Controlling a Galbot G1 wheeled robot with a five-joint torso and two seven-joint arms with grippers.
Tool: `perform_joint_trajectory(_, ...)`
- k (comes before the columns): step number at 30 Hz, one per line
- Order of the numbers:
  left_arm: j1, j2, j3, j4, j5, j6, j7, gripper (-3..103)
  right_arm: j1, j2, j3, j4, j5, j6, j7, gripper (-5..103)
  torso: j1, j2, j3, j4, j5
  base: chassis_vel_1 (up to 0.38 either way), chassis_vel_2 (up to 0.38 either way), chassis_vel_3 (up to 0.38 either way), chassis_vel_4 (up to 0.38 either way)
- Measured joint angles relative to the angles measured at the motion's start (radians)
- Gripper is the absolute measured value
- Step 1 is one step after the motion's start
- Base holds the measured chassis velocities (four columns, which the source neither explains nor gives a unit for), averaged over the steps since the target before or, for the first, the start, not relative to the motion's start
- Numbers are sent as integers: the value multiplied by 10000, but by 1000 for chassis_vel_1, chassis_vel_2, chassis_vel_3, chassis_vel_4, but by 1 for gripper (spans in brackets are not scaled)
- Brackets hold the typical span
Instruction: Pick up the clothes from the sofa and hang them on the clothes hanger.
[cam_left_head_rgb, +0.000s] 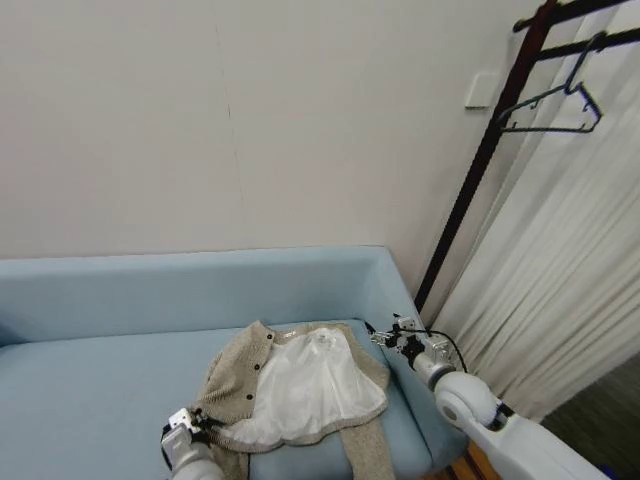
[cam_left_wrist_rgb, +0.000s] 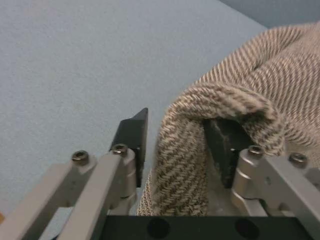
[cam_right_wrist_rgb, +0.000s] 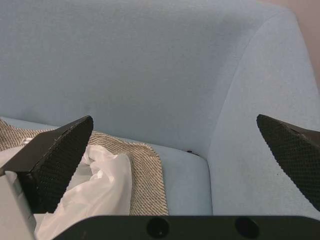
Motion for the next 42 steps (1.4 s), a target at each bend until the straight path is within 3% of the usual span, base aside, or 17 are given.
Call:
perform_joint_trajectory(2,104,19,-127,-214,-85,86,-86,42,12,-16,14,1,16,-1,0,100,0,0,0,-1,0,0,0,0,0)
perform_joint_trajectory(5,1059,25,-1092,-1111,-236,455,-188,58,153,-69,52,-11,150,-13,-2,100,-1,0,0,9,1,0,0,0,0)
perform_joint_trajectory(8,1432,-8,-1581,-1331,-236,609,-157,64,297,-74,-16,-78,184,-14,-6,100,-1,1,-1,11,1,0,0,0,0)
perform_joint_trajectory(9,1618,-27,-1940,-1403,-232,706,-81,75,422,-72,-114,-136,198,-19,-9,100,-2,1,0,11,2,0,0,0,0)
perform_joint_trajectory(14,1521,56,-2229,-1337,-204,787,64,85,619,-15,-299,-167,216,-34,43,100,-1,1,0,4,0,0,0,0,0)
perform_joint_trajectory(17,1244,175,-2302,-1290,-181,814,23,98,933,52,-609,-198,262,-72,117,100,-1,1,0,4,-1,0,0,0,0)
perform_joint_trajectory(25,1303,120,-3160,-1510,138,731,77,100,1045,40,-627,-234,363,-111,119,100,-1,1,0,7,0,0,0,0,0)
perform_joint_trajectory(28,1185,303,-3540,-1628,493,534,1873,100,1088,103,-613,-206,500,-166,115,100,-1,2,0,8,0,0,0,0,0)
perform_joint_trajectory(29,1185,303,-3540,-1628,493,534,1873,100,1088,103,-613,-206,500,-166,115,100,-1,2,0,8,0,0,0,0,0)
perform_joint_trajectory(32,406,748,-3043,-1513,1127,488,3793,100,1198,217,-778,-6,753,-360,249,100,-1,3,0,7,1,0,0,0,0)
perform_joint_trajectory(36,-436,1220,-2299,-1391,1287,577,4580,100,1351,279,-898,244,1017,-602,512,100,0,2,0,-6,-2,0,0,0,0)
perform_joint_trajectory(39,-1085,1965,-1795,-1760,1272,1034,5641,100,1888,180,-827,694,1493,-1041,811,100,1,2,1,8,1,0,0,0,0)
perform_joint_trajectory(41,-1163,2144,-1753,-1807,1265,1052,5850,100,1922,136,-718,788,1561,-1098,859,100,1,2,1,9,1,0,0,0,0)
perform_joint_trajectory(42,-1322,2601,-1786,-1890,1254,1001,6575,100,2027,-21,-330,1144,1816,-1253,1032,100,1,1,1,9,1,0,0,0,0)
